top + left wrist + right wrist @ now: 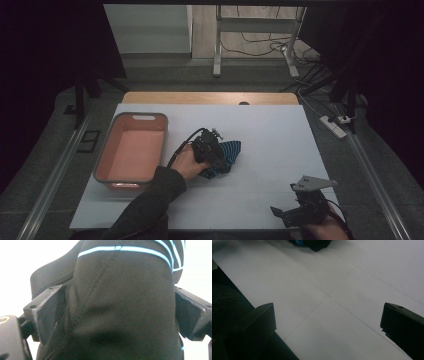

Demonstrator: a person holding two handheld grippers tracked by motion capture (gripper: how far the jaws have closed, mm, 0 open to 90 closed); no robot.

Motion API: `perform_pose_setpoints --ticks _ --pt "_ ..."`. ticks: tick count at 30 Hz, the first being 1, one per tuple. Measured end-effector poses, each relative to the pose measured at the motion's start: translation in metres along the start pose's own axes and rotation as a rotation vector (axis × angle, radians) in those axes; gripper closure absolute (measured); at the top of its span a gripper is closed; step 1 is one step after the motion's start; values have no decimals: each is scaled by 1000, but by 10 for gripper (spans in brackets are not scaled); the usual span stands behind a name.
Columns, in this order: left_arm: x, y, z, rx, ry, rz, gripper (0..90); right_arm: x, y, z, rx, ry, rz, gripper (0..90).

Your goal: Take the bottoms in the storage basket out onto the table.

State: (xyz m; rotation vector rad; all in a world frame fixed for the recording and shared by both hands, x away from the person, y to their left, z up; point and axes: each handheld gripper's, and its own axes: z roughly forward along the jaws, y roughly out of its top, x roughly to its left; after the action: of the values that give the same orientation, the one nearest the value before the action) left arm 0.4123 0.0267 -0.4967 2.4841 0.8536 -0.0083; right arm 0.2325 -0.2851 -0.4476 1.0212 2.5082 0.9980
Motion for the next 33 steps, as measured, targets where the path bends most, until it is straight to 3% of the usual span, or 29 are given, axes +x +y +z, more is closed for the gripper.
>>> perform_pose_setpoints --ticks 3,9,21,26,27,30,33 --pt "0 1 -2 -10 -11 -3 55 0 0 0 1 -1 -3 0" --pt "-2 2 -6 -26 1 30 3 1 0 0 3 -3 -7 0" --pt "-9 7 -21 -83 -7 53 0 1 0 0 6 -3 -11 0" --pt "-9 8 -27 -118 -30 57 0 1 0 0 6 -3 -12 0" --pt "-9 9 -28 -126 -43 43 0 1 0 0 5 -3 -12 0" --pt "-7 8 -29 -130 -76 33 0 1 0 0 6 -3 -12 0" --pt "-7 8 -30 -131 -79 37 0 1 0 0 6 -3 -12 0"
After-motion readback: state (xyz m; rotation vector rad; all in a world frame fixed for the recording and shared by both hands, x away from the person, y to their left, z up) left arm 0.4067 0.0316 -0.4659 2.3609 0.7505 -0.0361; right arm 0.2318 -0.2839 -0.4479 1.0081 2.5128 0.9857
